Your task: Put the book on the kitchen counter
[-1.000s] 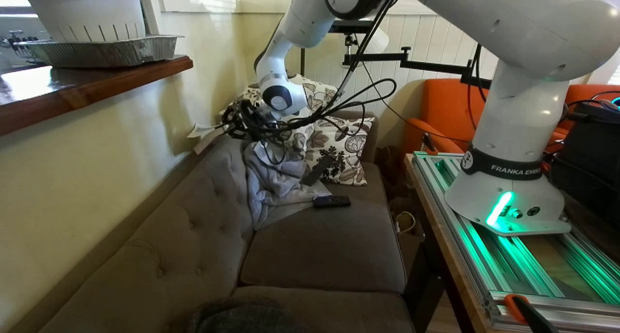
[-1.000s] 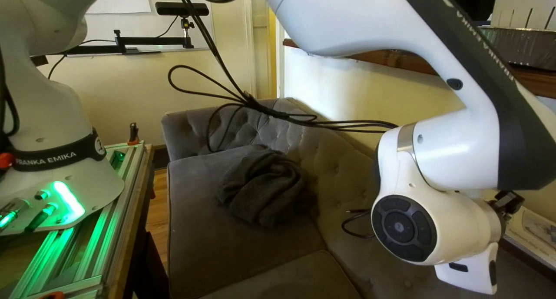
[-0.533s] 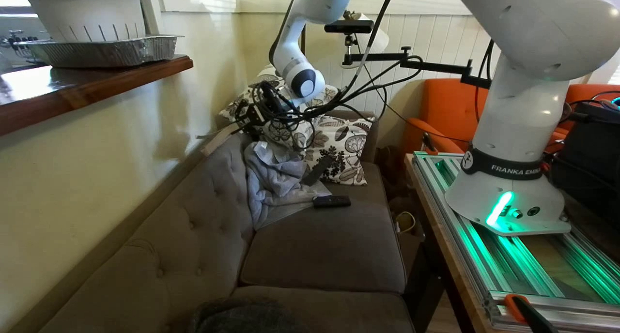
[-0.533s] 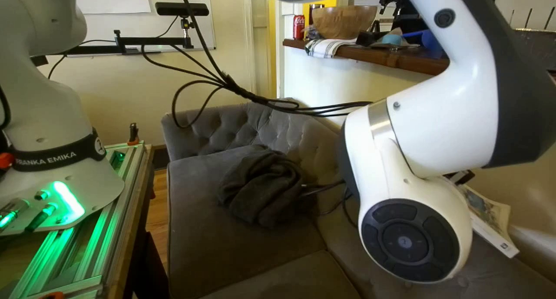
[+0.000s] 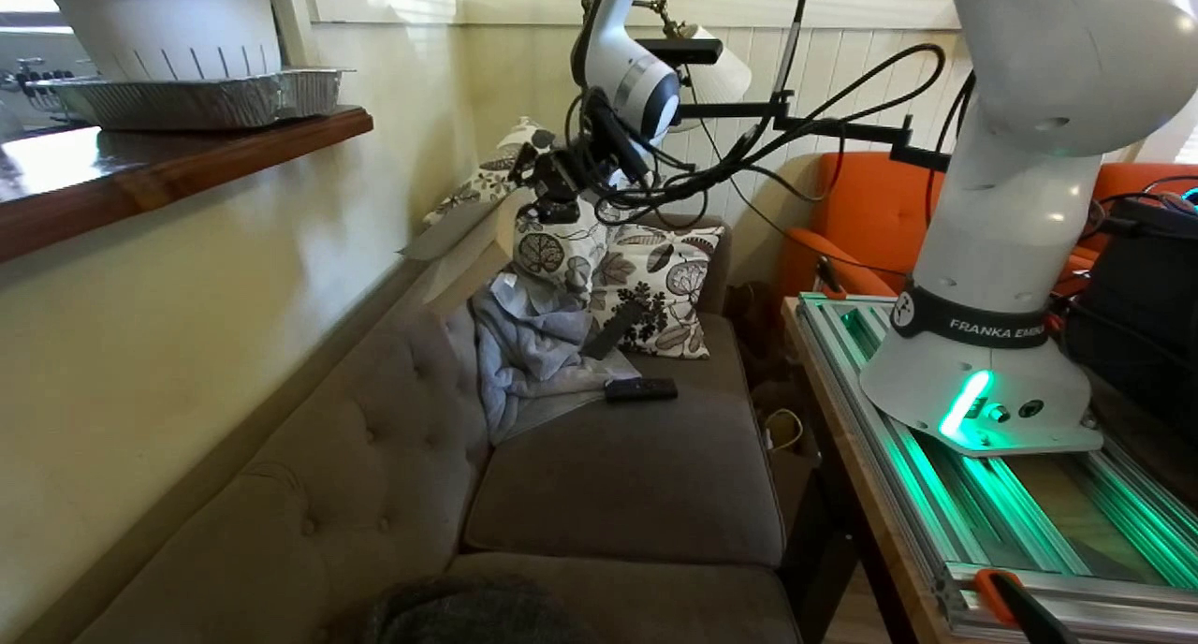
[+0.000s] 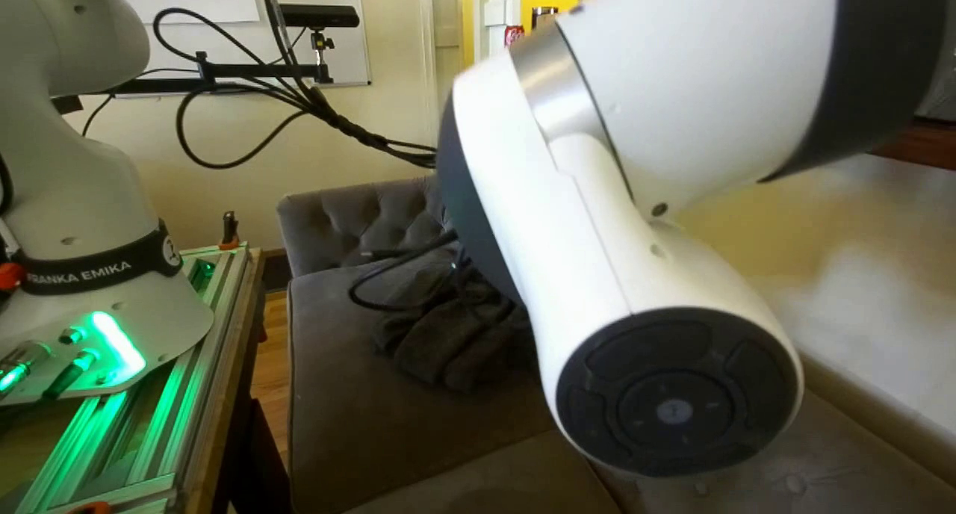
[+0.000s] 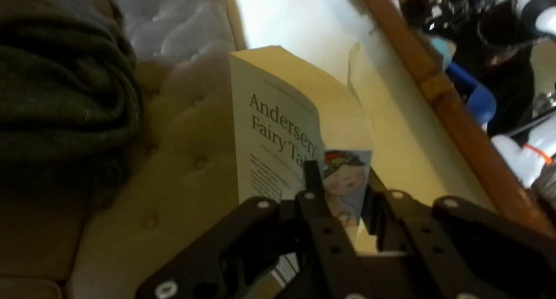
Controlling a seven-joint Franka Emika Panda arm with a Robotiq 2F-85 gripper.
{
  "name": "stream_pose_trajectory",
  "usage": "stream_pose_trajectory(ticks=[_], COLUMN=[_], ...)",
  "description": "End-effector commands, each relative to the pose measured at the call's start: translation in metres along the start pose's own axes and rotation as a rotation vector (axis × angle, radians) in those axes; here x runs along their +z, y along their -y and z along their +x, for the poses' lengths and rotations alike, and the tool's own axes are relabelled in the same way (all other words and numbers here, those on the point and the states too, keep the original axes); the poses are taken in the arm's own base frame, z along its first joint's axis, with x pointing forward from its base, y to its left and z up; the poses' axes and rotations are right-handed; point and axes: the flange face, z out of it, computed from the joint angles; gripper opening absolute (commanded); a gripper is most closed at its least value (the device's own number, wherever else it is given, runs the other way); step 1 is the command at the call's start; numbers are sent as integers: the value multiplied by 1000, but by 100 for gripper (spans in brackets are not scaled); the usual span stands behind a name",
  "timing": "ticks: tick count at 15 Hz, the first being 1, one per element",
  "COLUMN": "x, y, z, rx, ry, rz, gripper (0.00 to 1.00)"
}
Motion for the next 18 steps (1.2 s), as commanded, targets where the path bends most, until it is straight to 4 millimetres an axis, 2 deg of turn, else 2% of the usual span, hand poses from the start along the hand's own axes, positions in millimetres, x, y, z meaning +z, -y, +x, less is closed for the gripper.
stream_pose_trajectory(ticks=[1, 3, 6, 10, 13, 16, 18], x=[-14, -17, -9, 23, 67, 119, 151], y=[25, 45, 91, 152, 191, 226, 240], z=[-80, -116, -168, -208, -223, -214, -205], rx=[-42, -95, -209, -340, -412, -445, -447], ry=[207, 324, 457, 562, 581, 492, 421], rz=[-15, -13, 36, 61, 152, 323, 397], gripper=[10, 10, 10, 10, 10, 9, 9])
